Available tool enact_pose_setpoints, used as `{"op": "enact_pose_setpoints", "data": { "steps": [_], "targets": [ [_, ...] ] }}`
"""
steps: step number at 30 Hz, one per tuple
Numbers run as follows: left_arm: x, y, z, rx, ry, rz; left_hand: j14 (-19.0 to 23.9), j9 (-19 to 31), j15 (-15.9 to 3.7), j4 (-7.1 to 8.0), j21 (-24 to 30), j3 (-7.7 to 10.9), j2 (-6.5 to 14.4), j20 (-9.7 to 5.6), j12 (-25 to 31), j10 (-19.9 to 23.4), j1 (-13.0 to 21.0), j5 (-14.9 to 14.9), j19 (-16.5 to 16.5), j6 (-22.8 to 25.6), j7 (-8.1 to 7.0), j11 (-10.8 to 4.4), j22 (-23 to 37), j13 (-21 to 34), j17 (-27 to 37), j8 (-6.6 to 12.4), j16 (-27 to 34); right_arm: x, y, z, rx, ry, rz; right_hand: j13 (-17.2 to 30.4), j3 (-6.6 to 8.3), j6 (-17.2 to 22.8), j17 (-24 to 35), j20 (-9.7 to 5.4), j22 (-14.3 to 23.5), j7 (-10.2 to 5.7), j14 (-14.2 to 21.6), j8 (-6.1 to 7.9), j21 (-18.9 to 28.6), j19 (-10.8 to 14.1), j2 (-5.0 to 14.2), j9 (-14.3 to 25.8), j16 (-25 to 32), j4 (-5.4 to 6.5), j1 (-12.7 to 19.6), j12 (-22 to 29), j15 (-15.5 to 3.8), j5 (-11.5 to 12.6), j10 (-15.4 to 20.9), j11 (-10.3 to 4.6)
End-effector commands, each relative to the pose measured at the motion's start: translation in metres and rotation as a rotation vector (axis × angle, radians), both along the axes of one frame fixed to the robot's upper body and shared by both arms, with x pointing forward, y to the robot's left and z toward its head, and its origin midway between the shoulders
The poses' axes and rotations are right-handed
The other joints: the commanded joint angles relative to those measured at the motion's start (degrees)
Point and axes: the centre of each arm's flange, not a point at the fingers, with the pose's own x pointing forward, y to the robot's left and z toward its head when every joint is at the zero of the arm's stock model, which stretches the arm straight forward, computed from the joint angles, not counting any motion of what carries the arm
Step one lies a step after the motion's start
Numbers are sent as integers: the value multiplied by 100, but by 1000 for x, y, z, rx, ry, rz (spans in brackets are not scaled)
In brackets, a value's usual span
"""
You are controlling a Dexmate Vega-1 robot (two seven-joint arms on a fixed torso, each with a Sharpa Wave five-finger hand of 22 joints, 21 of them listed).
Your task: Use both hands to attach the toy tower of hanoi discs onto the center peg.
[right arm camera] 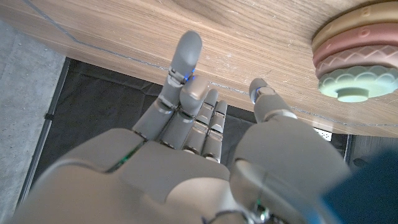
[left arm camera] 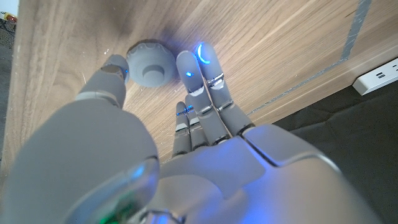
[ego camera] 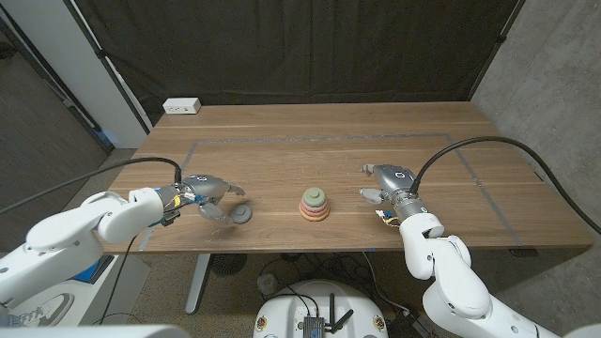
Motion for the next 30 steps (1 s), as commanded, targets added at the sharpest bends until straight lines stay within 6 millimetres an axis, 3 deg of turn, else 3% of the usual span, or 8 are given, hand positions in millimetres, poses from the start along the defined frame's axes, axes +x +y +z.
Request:
{"op": "enact_pose_setpoints", "data": {
  "steps": [1,30],
  "targets": [
    [8,-2,-9,-1,-1,4,4,1,-505,-6,-28,-1,-7,-593,25,-7,50,-5,-4,9,-59,-44,6,8,8,30,5,0,-2,-1,3,5,-5,20,52,32,21,-249,-1,39,-3,-13,-9,-6,3,8,-5,4,-60,-4,-187,47,-9,-1],
    [20,-7,-33,-3,15,16,14,-6,-506,10,-37,-33,18,-605,61,27,87,-1,-9,87,-109,-107,9,-53,-9,72,16,-3,-3,-6,10,22,-11,7,56,32,-6,-246,0,54,-46,-23,-17,-14,2,11,-49,5,-101,1,-186,51,-15,11]
  ]
}}
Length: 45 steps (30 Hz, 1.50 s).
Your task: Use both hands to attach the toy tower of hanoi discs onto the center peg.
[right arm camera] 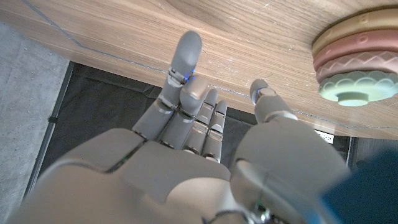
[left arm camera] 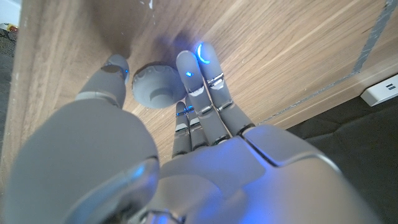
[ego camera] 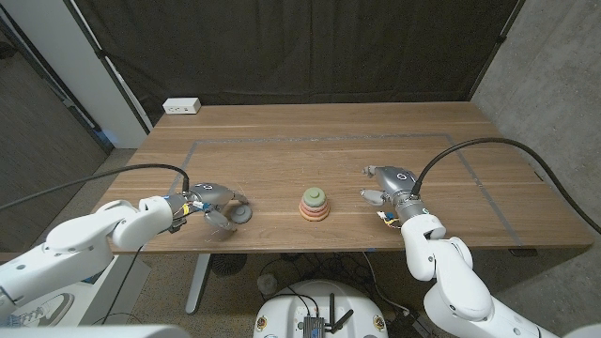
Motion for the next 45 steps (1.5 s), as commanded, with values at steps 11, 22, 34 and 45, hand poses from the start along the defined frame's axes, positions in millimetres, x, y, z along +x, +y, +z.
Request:
{"op": "enact_pose_setpoints", "data": {
  "steps": [11,22,34,45],
  "targets": [
    [4,4,-13,-19,-12,38,138,18,-511,-36,90,50,172,-670,329,742,353,32,92,712,-101,-298,21,60,41,256,102,0,2,-3,3,17,1,5,56,40,-21,-246,-2,59,-63,-1,-23,-21,14,13,-55,18,-36,5,-186,50,-17,21],
    [0,3,-15,-39,-14,51,512,98,-520,-54,228,159,376,-790,709,1725,710,68,397,1509,-213,-568,20,337,58,468,268,5,1,-4,11,15,14,5,57,44,-10,-246,-1,64,-55,-4,-26,-23,38,15,-59,32,-69,10,-186,47,-15,26],
    [1,1,-17,-58,-15,61,662,140,-522,-66,311,213,445,-798,829,2045,918,72,508,1739,-272,-657,29,489,38,512,307,7,0,-2,13,10,19,4,57,74,2,-245,-2,68,-46,4,-31,-26,58,16,-59,46,-107,22,-185,44,14,38],
    [-1,3,-2,-71,-37,69,761,166,-521,-55,345,206,439,-800,831,2078,962,71,556,1807,-270,-668,26,581,29,513,330,4,0,-1,13,3,15,8,57,83,2,-245,0,67,-49,4,-34,-29,74,18,-68,56,-146,33,-184,41,35,45]
  ]
}}
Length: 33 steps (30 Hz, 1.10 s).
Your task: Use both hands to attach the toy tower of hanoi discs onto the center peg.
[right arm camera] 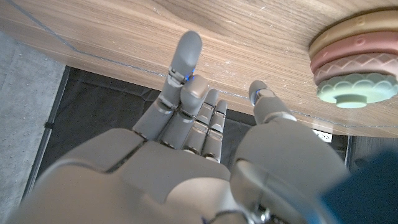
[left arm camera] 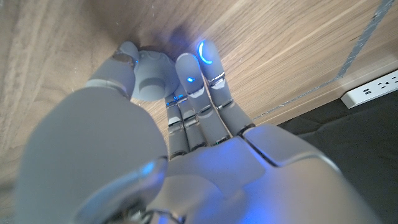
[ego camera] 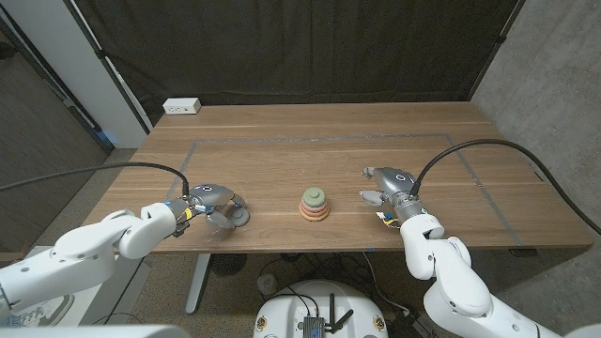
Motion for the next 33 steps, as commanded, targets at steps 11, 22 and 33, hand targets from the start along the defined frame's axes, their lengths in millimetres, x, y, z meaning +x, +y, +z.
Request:
{"op": "enact_pose_setpoints", "data": {
  "steps": [11,22,33],
  "targets": [
    [-8,5,33,-42,-60,15,77,41,-276,13,64,10,35,-711,50,477,78,42,59,150,-2,-372,20,136,-41,58,-16,-5,0,1,5,-11,-4,4,9,38,23,-245,0,11,1,3,-37,-31,-1,20,-18,16,-92,28,-225,39,28,41],
    [-12,4,47,-70,-86,-14,114,57,-276,33,72,-1,24,-705,48,526,76,49,61,198,1,-374,18,211,-44,49,-17,-7,2,4,2,-23,-2,3,17,39,32,-247,9,17,8,-1,-31,-20,15,21,-12,14,-117,32,-225,39,40,44],
    [-30,5,72,-95,-111,-29,144,69,-276,42,81,-4,32,-706,49,580,69,54,75,260,-3,-366,17,265,-46,52,-20,-7,4,3,3,-23,1,3,25,39,35,-247,6,9,8,-4,-37,-25,26,22,-11,9,-134,29,-226,40,36,47]
  ]
}}
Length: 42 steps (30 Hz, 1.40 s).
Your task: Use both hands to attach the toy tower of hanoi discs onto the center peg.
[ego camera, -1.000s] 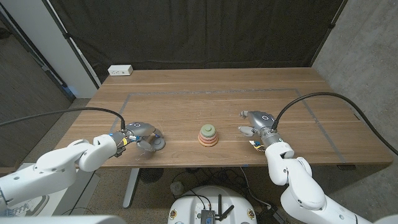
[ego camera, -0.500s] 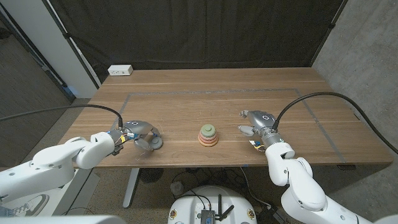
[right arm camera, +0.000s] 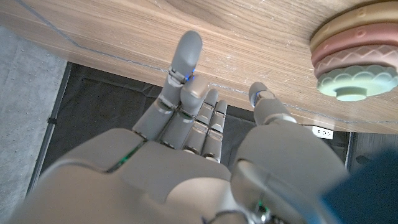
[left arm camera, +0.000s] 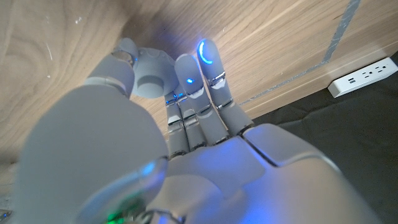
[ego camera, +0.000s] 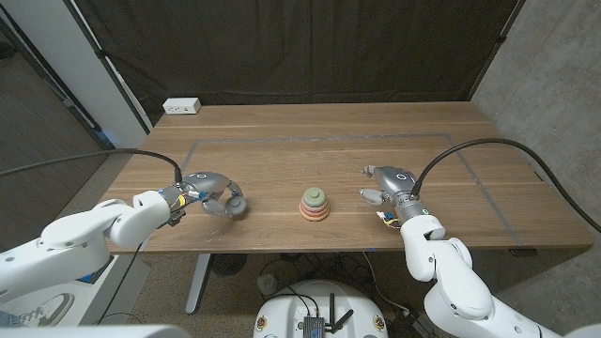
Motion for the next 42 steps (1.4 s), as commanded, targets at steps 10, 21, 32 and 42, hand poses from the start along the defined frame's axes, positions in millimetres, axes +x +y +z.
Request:
{"op": "enact_pose_setpoints", "data": {
  "steps": [10,21,32,42],
  "targets": [
    [-25,2,42,-18,-43,-5,116,32,-236,38,59,-1,85,-700,53,619,40,57,95,196,-6,-468,21,118,-2,40,-20,-2,2,-3,8,-2,4,9,38,43,7,-247,4,13,-14,-7,3,-24,39,23,-36,-2,-57,35,-228,41,41,39],
    [-28,8,52,-87,-8,-55,170,48,-236,37,90,-3,98,-704,79,755,54,65,149,272,-12,-474,27,173,-4,44,-12,-3,2,0,2,-7,2,9,48,43,30,-248,3,16,6,-9,2,-19,47,23,-13,-11,-68,36,-227,42,48,55],
    [-21,7,69,-86,8,-90,256,78,-235,44,92,-8,95,-702,9,772,45,76,164,301,-11,-453,21,249,50,2,23,-2,3,1,7,-8,-2,14,61,47,15,-247,6,19,-6,-12,3,-11,57,24,-29,-24,-76,32,-228,43,37,43],
    [-12,-5,82,-50,24,-133,211,96,-236,45,87,-6,96,-706,-28,788,34,84,160,318,5,-451,19,286,20,-19,-31,-2,2,0,18,-11,-14,13,70,49,32,-247,7,20,12,-14,2,-7,60,25,-10,-33,-83,32,-228,43,41,57]
  ]
}}
